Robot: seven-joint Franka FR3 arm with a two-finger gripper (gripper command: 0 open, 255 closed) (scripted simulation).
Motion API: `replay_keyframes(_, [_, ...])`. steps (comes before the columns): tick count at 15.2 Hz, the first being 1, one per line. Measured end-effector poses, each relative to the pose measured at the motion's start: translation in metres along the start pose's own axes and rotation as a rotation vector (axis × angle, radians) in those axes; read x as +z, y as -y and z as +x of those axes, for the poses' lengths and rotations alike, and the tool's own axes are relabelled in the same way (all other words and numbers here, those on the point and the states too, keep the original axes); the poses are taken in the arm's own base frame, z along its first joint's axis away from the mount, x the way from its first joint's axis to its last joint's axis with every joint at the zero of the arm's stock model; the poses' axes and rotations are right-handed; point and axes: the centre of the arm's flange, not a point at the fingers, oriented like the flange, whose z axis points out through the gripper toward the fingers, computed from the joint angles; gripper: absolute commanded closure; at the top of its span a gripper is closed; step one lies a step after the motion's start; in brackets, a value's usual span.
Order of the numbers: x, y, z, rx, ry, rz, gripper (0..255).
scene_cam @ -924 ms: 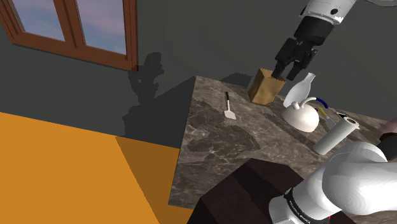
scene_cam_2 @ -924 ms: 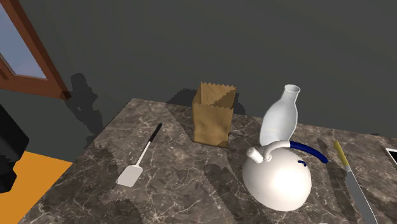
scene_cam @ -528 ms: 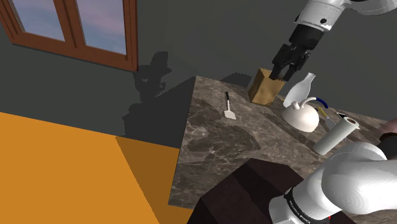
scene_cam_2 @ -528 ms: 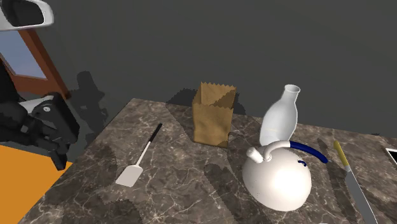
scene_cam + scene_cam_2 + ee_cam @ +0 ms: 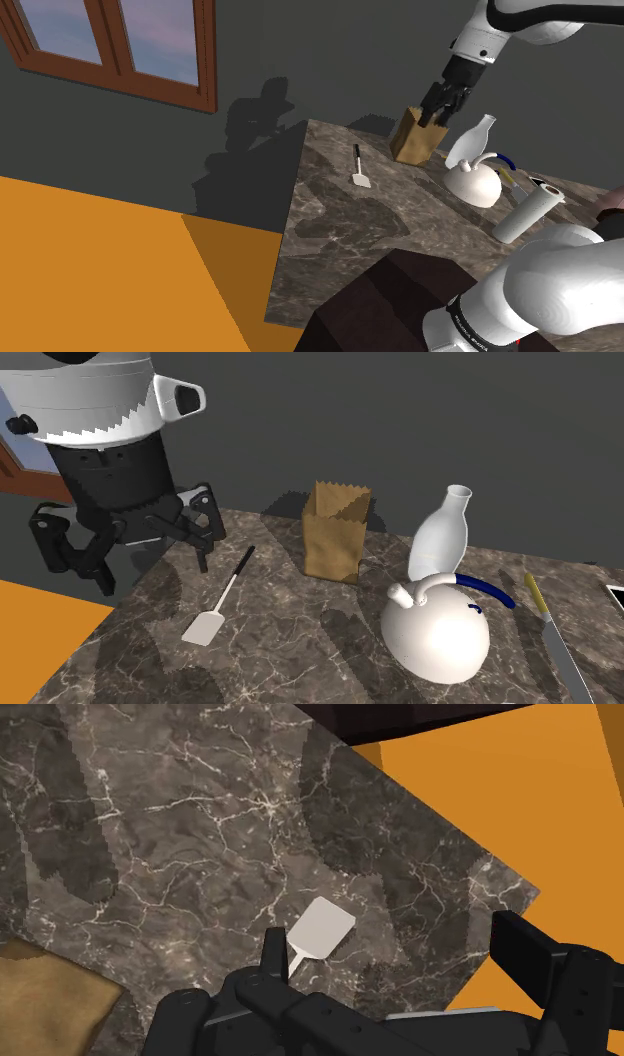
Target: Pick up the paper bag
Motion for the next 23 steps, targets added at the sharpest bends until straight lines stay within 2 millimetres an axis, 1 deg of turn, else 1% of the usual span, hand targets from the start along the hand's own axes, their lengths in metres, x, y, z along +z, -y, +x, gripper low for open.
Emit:
replay_keyframes(4, [0.011,-0.037,0.025,-0.015,-0.005,-0.025,0])
replay_keyframes(6, [0.022,-0.058,0.039,-0.022,-0.007,-0.037,0])
replay_keyframes(7, [0.025,-0.065,0.046,-0.026,-0.008,-0.043,0])
replay_keyframes(9, [0.026,-0.087,0.059,-0.033,-0.011,-0.055,0])
replay_keyframes(11, [0.033,-0.104,0.073,-0.041,-0.014,-0.067,0])
replay_keyframes(13, [0.039,-0.126,0.091,-0.048,-0.016,-0.08,0])
replay_keyframes(15, [0.044,-0.145,0.102,-0.055,-0.018,-0.092,0])
replay_keyframes(18, [0.05,-0.17,0.124,-0.066,-0.022,-0.111,0])
replay_keyframes(21, [0.06,-0.204,0.146,-0.077,-0.026,-0.13,0])
replay_keyframes(22, [0.062,-0.213,0.156,-0.081,-0.026,-0.136,0])
replay_keyframes(23, [0.065,-0.221,0.161,-0.085,-0.027,-0.142,0])
